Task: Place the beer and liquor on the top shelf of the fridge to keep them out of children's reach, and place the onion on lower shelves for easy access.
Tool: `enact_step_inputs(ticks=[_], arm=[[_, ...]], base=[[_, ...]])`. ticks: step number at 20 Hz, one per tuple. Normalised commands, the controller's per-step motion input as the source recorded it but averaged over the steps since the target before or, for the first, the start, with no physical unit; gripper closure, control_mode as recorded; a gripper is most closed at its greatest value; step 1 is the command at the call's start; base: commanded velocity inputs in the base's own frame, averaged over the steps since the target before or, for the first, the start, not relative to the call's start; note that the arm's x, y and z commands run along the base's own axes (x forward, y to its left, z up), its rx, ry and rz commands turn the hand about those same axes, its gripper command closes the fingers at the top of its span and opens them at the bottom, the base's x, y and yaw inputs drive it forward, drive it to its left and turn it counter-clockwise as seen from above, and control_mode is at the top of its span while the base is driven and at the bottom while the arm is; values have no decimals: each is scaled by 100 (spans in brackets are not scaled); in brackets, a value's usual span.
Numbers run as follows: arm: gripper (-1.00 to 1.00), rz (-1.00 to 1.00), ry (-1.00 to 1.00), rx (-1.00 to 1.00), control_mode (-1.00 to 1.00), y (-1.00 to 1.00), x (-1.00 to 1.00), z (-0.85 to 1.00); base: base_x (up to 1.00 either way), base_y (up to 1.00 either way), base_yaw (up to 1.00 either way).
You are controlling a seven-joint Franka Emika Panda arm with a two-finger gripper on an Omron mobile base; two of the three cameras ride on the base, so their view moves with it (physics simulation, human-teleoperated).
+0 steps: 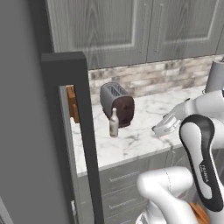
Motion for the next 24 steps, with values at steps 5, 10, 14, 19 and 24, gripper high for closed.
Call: enact_step_inputs(ticks=[5,10,14,19,24], arm=[[-100,16,-7,6,-100,10,27,0],[-100,12,0,7,-100,13,35,-7],[-100,8,0,11,-100,12,39,-4],[-100,5,0,12,-100,7,33,-13],[-100,2,-1,9,-100,5,20,-20]], base=[[0,0,0],[0,0,0],[0,0,0],[0,0,0],[0,0,0]])
